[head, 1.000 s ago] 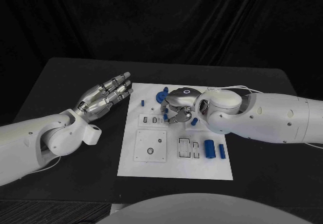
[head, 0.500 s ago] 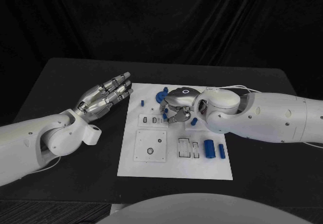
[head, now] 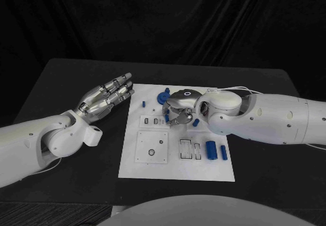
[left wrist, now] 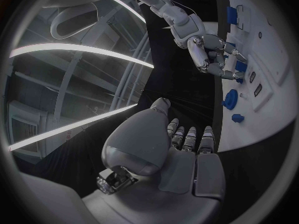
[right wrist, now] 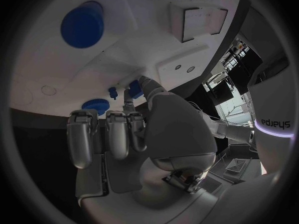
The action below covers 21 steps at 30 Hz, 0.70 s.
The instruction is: Assemble the parts on the task board
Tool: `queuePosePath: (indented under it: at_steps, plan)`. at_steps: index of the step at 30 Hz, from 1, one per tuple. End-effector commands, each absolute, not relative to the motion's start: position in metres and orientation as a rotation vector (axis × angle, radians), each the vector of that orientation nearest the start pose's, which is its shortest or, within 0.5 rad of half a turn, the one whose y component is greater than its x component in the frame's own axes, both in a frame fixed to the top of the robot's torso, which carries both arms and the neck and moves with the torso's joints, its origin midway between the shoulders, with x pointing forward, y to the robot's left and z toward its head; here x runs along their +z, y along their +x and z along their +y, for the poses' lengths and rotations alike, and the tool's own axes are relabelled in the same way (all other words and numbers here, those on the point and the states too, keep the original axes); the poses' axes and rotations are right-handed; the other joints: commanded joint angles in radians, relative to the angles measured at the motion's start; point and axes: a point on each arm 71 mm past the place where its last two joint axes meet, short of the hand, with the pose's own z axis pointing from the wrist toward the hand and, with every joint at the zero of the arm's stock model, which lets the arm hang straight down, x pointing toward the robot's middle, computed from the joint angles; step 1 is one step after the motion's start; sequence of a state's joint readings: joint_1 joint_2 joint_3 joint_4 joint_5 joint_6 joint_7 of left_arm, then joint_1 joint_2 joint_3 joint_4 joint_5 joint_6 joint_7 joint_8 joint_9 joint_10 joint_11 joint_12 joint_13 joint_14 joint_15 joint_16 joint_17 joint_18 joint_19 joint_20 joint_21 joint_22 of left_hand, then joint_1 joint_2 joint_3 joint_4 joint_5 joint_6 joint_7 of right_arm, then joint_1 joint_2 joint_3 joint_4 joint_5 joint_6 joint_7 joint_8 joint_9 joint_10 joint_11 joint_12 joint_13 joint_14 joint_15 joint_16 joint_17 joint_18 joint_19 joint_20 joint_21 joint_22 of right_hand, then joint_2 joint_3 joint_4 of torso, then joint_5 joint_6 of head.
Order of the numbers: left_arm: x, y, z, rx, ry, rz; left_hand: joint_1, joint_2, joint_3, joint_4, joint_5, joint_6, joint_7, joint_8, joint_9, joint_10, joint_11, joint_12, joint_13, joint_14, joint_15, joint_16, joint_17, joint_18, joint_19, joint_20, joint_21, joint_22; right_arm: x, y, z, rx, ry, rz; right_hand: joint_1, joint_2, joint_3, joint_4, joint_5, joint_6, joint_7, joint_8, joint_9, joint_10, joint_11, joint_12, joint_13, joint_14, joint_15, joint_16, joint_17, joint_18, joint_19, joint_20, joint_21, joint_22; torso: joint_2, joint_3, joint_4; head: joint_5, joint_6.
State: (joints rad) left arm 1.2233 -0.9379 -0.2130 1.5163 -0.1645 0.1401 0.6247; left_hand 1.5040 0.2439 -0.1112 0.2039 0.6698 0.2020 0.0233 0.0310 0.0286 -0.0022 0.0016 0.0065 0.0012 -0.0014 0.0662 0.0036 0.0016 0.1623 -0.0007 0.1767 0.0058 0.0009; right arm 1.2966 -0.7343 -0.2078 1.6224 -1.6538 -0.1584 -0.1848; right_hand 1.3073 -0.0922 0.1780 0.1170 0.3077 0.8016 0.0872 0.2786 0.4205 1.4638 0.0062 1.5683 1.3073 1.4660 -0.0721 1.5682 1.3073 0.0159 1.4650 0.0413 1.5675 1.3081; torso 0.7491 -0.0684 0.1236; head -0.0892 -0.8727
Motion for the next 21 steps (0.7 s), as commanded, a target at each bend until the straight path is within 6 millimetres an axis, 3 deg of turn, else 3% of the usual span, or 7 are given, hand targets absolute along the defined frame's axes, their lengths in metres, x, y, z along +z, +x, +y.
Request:
queuePosePath:
  at_steps: [1, 11, 17, 21]
  plan:
    - [-0.2088, 0.4512, 0.2344, -1.923, -0.777, 1.590, 0.005, -0.003, -0.001, -0.004, 0.005, 0.001, 0.007, 0.003, 0.001, 0.002, 0.008, -0.007, -0.001, 0.001, 0.007, -0.004, -0.002, 0.017, 0.001, 0.009, -0.006, -0.001, -0.2022, 0.4490, -0.1218, 0.563, -0.578, 1.778, -0.012, -0.001, -0.003, -0.006, -0.020, -0.014, 0.000, -0.011, -0.008, 0.107, -0.002, 0.003, 0.263, 0.105, 0.001, 0.003, 0.263, -0.016, 0.106, 0.001, 0.003, 0.263, 0.000, 0.0000, 0.0001, 0.000, 0.000]
    - [-0.2091, 0.4517, 0.2351, -1.920, -0.778, 1.590, 0.006, -0.003, 0.000, -0.006, 0.005, 0.001, 0.008, 0.003, 0.001, 0.002, 0.008, -0.007, -0.001, 0.001, 0.007, -0.004, -0.002, 0.017, 0.001, 0.010, -0.006, -0.001, -0.2019, 0.4494, -0.1223, 0.567, -0.576, 1.772, -0.027, -0.006, -0.026, 0.003, -0.113, -0.078, -0.002, -0.055, -0.050, 0.107, -0.006, 0.003, 0.263, 0.105, -0.002, 0.003, 0.263, -0.016, 0.105, -0.002, 0.002, 0.262, 0.000, -0.0004, 0.0002, 0.001, 0.000]
    - [-0.2092, 0.4520, 0.2354, -1.919, -0.778, 1.591, 0.006, -0.003, 0.000, -0.006, 0.005, 0.001, 0.008, 0.003, 0.001, 0.002, 0.008, -0.007, -0.001, 0.001, 0.007, -0.004, -0.002, 0.017, 0.001, 0.010, -0.006, -0.001, -0.1996, 0.4494, -0.1242, 0.586, -0.565, 1.744, -0.032, -0.018, -0.046, 0.026, -0.172, -0.138, -0.007, -0.095, -0.094, 0.107, -0.010, 0.003, 0.263, 0.105, -0.006, 0.003, 0.263, -0.015, 0.104, -0.004, 0.001, 0.262, 0.001, -0.0003, 0.0007, -0.001, 0.000]
    - [-0.2094, 0.4522, 0.2358, -1.916, -0.779, 1.592, 0.006, -0.003, 0.000, -0.006, 0.005, 0.001, 0.008, 0.003, 0.001, 0.002, 0.008, -0.007, -0.001, 0.001, 0.007, -0.004, -0.002, 0.017, 0.001, 0.010, -0.006, -0.001, -0.1958, 0.4476, -0.1259, 0.614, -0.552, 1.706, -0.033, -0.053, -0.063, 0.089, -0.236, -0.148, -0.013, -0.108, -0.121, 0.107, -0.015, 0.003, 0.263, 0.105, -0.010, 0.003, 0.263, -0.016, 0.106, -0.008, 0.003, 0.263, 0.001, -0.0001, 0.0008, 0.002, 0.000]
